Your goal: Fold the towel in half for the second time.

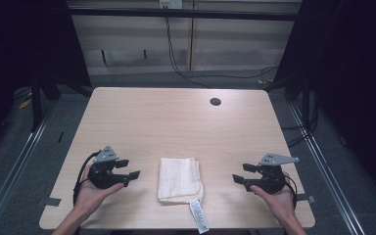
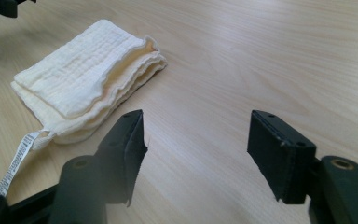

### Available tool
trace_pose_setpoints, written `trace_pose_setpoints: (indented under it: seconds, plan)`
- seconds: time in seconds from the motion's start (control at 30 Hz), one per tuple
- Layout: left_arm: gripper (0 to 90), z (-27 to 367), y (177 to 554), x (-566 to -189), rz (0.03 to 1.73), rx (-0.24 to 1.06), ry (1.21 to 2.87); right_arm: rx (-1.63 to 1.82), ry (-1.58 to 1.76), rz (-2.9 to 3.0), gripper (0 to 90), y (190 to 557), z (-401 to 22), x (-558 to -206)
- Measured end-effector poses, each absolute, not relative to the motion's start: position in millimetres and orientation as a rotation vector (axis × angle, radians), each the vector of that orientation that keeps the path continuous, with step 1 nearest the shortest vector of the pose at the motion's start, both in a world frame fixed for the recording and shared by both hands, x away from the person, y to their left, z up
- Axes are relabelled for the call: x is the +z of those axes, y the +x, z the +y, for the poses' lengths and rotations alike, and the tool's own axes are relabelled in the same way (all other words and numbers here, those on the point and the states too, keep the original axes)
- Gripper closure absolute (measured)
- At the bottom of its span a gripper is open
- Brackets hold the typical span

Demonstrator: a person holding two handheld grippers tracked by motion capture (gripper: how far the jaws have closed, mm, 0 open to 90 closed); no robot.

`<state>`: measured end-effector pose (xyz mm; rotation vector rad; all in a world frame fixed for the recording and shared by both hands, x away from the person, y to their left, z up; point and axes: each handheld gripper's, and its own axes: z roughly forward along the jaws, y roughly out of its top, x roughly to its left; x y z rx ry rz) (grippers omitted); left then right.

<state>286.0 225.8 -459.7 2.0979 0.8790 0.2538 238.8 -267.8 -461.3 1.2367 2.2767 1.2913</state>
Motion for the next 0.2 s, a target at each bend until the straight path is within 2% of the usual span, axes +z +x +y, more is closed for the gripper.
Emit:
trace_pose_setpoints:
  seconds: [0.2]
  plan:
    - [32.6,245,274,-470,0.854,0.218,2.066,1.303,1.246,2.242,34.2,237,-274,-466]
